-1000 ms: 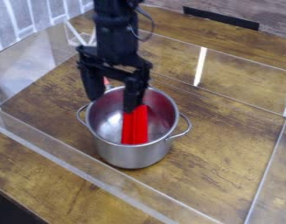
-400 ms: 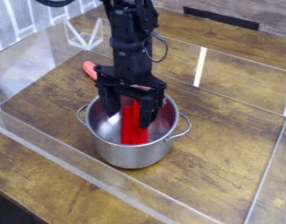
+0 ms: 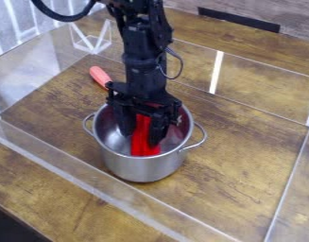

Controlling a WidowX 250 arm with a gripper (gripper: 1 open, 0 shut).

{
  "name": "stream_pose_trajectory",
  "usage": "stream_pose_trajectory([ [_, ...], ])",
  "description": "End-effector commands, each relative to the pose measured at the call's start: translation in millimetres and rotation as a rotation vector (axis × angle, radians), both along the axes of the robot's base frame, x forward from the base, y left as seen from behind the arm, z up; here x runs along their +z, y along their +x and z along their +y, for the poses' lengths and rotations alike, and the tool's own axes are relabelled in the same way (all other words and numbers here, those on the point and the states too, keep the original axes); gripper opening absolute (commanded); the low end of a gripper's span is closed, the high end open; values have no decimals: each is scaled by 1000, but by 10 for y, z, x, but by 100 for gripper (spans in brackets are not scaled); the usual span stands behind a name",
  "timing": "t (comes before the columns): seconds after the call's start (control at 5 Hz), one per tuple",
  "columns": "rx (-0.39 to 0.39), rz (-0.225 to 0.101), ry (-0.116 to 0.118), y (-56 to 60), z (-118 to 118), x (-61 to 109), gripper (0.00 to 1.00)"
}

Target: Remove the red object from the silver pot and put it on the table

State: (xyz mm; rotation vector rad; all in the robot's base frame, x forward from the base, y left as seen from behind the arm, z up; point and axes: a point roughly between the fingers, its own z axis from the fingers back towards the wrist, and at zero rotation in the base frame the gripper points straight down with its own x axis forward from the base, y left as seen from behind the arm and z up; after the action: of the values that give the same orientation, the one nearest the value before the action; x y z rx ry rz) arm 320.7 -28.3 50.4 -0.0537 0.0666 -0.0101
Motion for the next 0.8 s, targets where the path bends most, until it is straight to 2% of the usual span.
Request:
stream_pose_trajectory([
  [0.0,-14,-37,-3,52,-35,118,0],
  [0.4,-7,-65,-21,179,-34,279,0],
  [0.6,-5,-80,-33,252,-44,346,100],
])
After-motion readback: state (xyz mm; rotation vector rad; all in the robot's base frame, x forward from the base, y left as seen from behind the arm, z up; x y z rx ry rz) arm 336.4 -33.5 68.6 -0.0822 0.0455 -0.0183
